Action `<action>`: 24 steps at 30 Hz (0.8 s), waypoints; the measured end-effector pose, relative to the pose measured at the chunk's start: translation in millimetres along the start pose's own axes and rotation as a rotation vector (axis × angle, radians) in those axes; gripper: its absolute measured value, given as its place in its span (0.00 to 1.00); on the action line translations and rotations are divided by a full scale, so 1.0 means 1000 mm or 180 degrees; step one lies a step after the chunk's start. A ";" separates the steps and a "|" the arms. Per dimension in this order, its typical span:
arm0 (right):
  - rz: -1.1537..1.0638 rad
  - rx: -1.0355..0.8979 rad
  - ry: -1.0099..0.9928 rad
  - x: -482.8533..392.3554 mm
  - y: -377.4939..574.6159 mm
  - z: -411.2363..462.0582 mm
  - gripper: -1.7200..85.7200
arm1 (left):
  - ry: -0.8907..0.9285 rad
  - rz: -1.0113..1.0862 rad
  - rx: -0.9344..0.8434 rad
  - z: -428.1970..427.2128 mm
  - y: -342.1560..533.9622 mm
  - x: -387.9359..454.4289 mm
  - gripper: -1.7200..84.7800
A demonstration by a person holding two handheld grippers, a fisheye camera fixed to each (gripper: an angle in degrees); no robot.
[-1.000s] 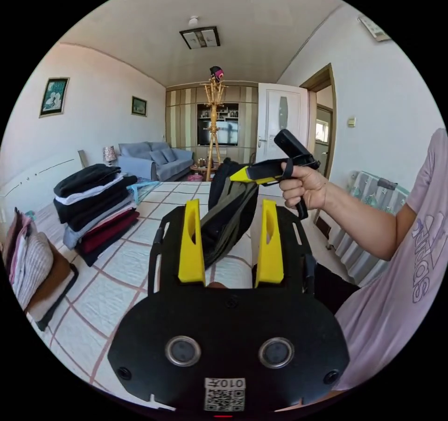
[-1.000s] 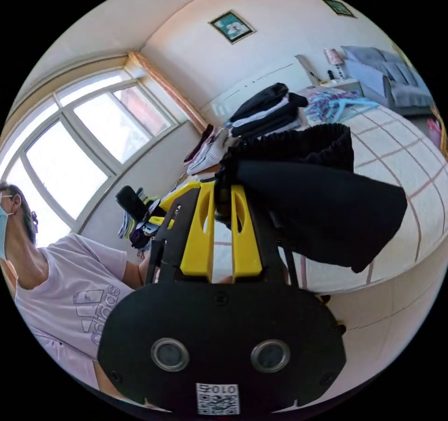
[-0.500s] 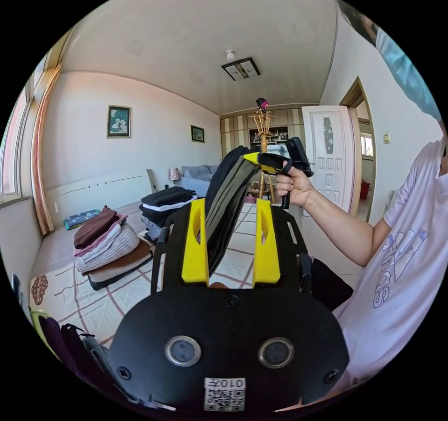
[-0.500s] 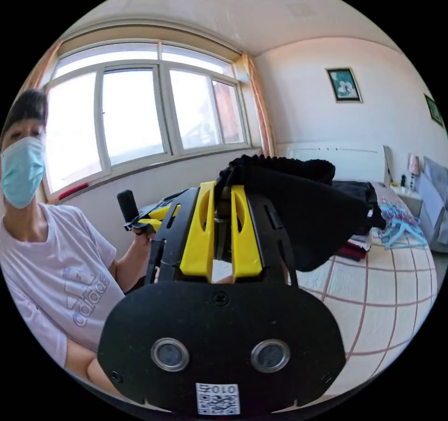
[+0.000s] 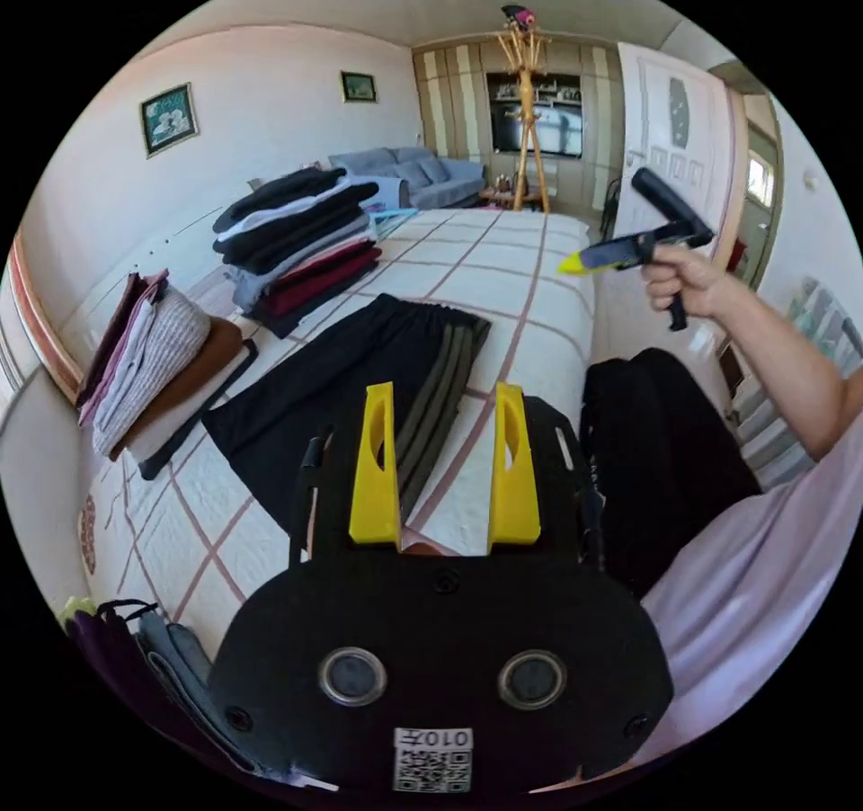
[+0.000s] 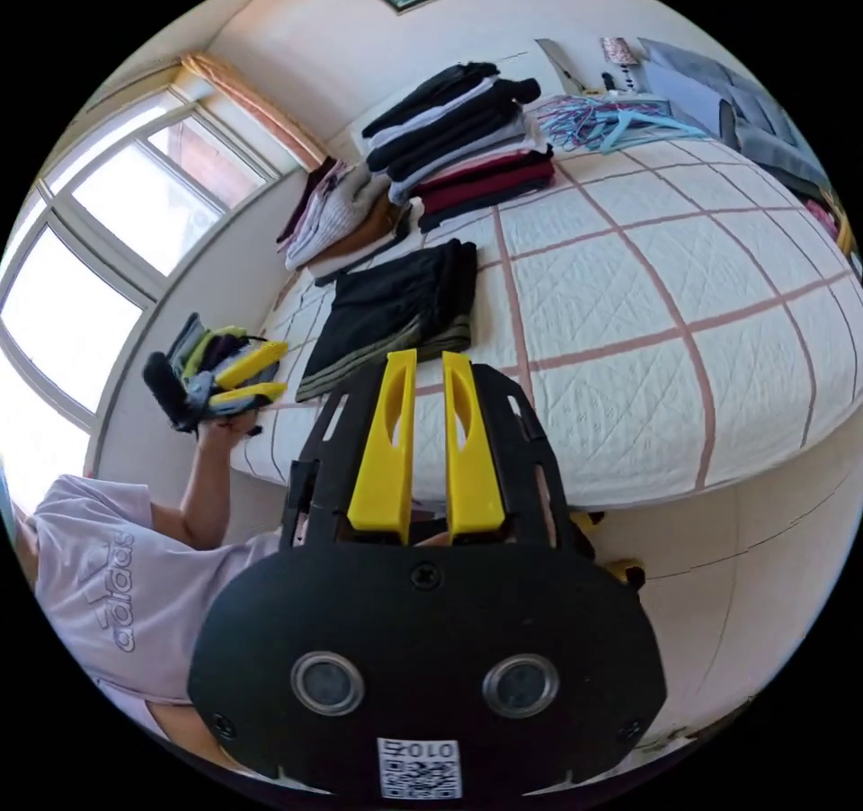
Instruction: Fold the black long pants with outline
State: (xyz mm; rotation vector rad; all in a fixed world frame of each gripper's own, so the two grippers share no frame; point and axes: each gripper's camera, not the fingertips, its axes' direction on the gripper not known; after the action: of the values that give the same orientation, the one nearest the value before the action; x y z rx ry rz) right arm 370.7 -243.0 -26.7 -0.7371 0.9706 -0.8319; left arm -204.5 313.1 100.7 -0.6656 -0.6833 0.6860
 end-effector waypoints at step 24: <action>0.0077 0.0474 0.0165 -0.010 0.038 -0.072 0.08 | 0.0241 -0.1178 -0.0301 0.146 -0.111 -0.088 0.12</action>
State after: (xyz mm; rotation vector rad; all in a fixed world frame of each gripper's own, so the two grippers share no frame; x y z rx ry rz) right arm 311.6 -227.1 -82.1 -0.5771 0.9508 -0.8954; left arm -326.4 227.6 239.0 -0.6268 -0.7475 0.2870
